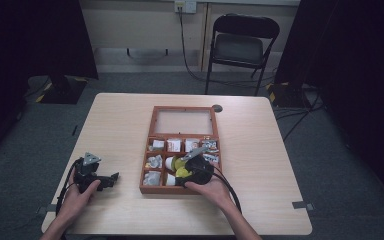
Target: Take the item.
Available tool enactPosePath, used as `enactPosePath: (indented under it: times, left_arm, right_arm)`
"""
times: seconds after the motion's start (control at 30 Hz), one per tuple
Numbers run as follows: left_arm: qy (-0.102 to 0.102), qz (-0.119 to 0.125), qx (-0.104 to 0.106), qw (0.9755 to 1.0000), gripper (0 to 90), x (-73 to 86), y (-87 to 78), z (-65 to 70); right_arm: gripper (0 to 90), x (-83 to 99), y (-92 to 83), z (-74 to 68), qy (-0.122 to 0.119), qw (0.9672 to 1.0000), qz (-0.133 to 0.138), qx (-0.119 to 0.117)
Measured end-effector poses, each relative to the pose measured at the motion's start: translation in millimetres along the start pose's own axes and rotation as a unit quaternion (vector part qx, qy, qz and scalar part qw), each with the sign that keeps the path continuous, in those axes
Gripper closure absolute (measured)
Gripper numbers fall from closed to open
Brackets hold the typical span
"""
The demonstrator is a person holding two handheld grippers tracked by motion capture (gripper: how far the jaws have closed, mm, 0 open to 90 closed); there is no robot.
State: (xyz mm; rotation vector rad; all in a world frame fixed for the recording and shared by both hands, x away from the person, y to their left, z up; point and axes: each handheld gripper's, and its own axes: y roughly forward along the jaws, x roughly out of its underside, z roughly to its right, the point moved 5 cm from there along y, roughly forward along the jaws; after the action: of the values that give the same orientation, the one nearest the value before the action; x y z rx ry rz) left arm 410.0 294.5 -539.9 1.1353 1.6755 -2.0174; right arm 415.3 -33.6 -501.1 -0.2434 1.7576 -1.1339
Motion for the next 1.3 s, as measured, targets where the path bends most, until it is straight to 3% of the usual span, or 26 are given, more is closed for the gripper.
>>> enactPosePath:
  times: [0.57, 1.3]
  left_arm:
    - [-0.002, 0.001, 0.001, 1.0000, 0.0, 0.2, -0.1, 0.7]
    - [-0.001, 0.001, 0.002, 1.0000, 0.0, 0.3, -0.1, 0.9]
  right_arm:
    - [39.3, 0.9, 0.3, 1.5, 0.007, 0.9999, -0.008, -0.005]
    - [40.1, -1.3, -9.4, 3.9, 0.019, 0.9994, 0.024, -0.012]
